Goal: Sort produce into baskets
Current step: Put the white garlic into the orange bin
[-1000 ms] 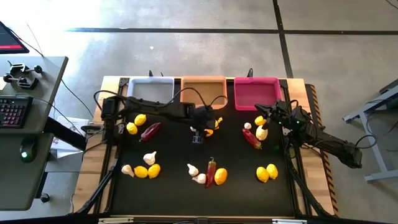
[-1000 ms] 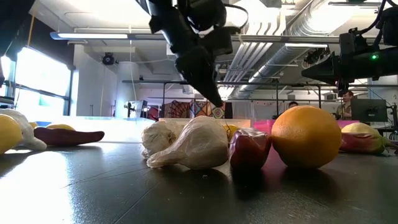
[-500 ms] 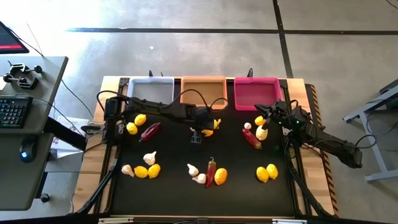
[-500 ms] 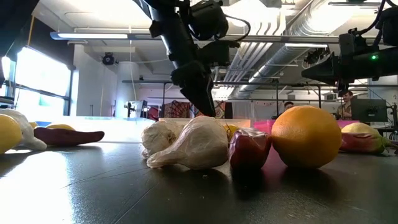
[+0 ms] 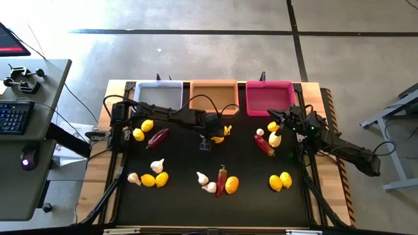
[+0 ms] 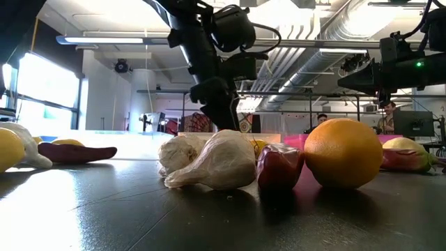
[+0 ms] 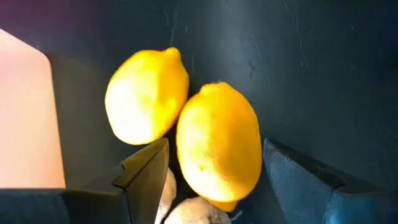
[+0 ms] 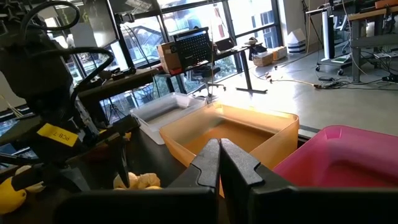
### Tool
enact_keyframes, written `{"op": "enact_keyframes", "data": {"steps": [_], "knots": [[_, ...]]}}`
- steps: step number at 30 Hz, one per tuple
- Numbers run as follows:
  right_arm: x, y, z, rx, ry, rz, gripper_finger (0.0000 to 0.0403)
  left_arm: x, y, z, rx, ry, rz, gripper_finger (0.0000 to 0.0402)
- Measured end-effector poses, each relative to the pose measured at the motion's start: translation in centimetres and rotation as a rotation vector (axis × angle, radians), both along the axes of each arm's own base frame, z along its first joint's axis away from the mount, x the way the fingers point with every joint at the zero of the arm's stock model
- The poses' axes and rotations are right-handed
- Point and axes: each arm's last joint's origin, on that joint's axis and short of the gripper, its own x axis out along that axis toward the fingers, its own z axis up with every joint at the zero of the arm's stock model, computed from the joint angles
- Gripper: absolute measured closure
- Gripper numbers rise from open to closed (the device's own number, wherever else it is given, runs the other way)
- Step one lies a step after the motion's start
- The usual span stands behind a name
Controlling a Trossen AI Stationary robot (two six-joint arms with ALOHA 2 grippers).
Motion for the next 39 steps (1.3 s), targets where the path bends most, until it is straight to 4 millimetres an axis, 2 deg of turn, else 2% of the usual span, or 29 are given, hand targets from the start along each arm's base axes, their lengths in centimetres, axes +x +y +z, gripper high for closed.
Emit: {"op": "enact_keyframes", "data": {"steps": [7,15,30,39], "knots": [[0.0,0.0,0.0,0.000,0.000,0.000,0.0402,0.0,0.7,0.0,-0.014,-0.011,0.003,0.0151],[0.0,0.0,0.0,0.000,0.000,0.000,0.0402,0.2,0.2,-0.9,-0.029,0.019,-0.001,0.0151],[0.0,0.0,0.0,0.000,0.001,0.000,0.0402,0.0,0.1,-1.3,-0.038,0.050,0.005,0.0151],[0.0,0.0,0.0,0.001,0.001,0.000,0.0402,0.4,-0.1,-2.9,-0.033,0.074,-0.019,0.0152]]}}
